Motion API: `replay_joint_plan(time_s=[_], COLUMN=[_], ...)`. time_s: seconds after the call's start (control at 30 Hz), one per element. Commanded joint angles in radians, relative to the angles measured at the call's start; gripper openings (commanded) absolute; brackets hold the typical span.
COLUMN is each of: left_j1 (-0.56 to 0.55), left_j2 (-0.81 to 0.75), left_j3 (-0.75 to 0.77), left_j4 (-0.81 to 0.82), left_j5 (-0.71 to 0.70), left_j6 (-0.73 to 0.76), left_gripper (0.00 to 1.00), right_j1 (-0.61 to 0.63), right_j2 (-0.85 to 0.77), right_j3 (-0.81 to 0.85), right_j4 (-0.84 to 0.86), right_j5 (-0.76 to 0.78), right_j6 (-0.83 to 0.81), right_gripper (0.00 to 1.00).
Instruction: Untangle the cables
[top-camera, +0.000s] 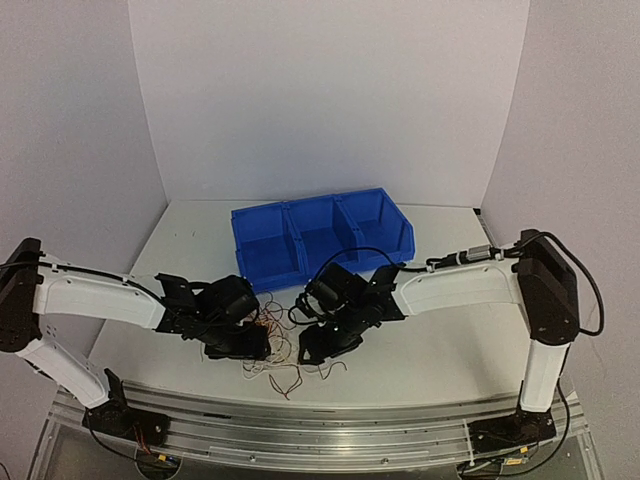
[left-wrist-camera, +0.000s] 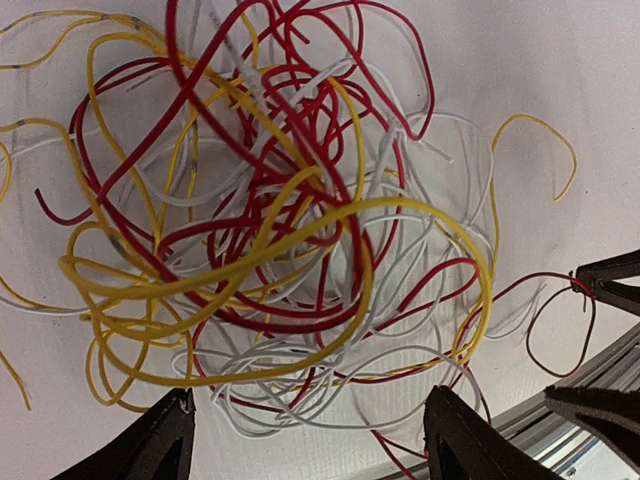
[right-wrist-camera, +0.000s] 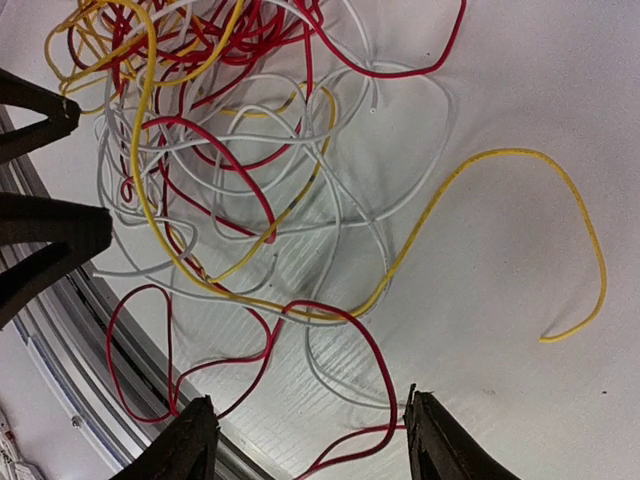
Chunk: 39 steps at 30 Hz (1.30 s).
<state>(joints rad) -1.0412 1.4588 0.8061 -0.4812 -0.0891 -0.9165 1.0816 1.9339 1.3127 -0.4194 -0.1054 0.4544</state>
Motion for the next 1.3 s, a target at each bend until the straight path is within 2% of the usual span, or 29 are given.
replay_joint_plan(time_s=[0.0,0.07,0.1,0.33,0.53,0.73,0.8,0.83,0.9,0.93,1.1,1.27], left_j1=[-0.004,-0.003,-0.002,-0.001,0.015,0.015,0.015,0.015,0.015,0.015,0.016,0.021], left_j2=[-0.097,-0.103,-0.101,-0.005,0.101,0.166,0.17,0.169,0.157,0.144,-0.026,-0.19], left_j3=[-0.032,-0.035,-0.037,-0.008,0.032,0.089,0.103,0.114,0.148,0.164,0.174,0.174], left_j4=[0.002,-0.019,-0.023,0.01,0.082,0.123,0.11,0.094,0.007,-0.049,-0.252,-0.419], left_j5=[-0.032,-0.047,-0.052,-0.073,-0.104,-0.138,-0.182,-0.207,-0.289,-0.339,-0.531,-0.628], left_j6=[-0.013,-0.018,-0.019,0.01,0.01,0.004,-0.01,-0.02,-0.072,-0.104,-0.22,-0.286], left_gripper=[0.8,0.8,0.81,0.82,0.8,0.51,0.34,0.21,0.03,0.0,0.0,0.0], right_j1=[0.01,0.01,0.01,0.01,0.01,0.01,0.01,0.01,0.01,0.01,0.008,-0.016], right_j2=[0.048,0.055,0.056,0.051,0.036,0.003,-0.01,-0.022,-0.048,-0.069,-0.207,-0.369], right_j3=[0.052,0.06,0.063,0.065,0.05,0.026,0.021,0.017,0.013,0.011,-0.014,-0.046], right_j4=[0.008,0.008,0.008,0.008,0.007,0.007,0.006,0.005,-0.017,-0.034,-0.135,-0.204], right_j5=[-0.008,-0.001,0.003,0.003,0.003,0.022,0.032,0.043,0.101,0.154,0.456,0.682], right_j6=[0.02,0.027,0.028,0.037,0.047,0.053,0.056,0.059,0.059,0.057,0.024,-0.008], right_gripper=[0.48,0.33,0.29,0.18,0.05,0.0,0.0,0.0,0.0,0.0,0.0,0.0])
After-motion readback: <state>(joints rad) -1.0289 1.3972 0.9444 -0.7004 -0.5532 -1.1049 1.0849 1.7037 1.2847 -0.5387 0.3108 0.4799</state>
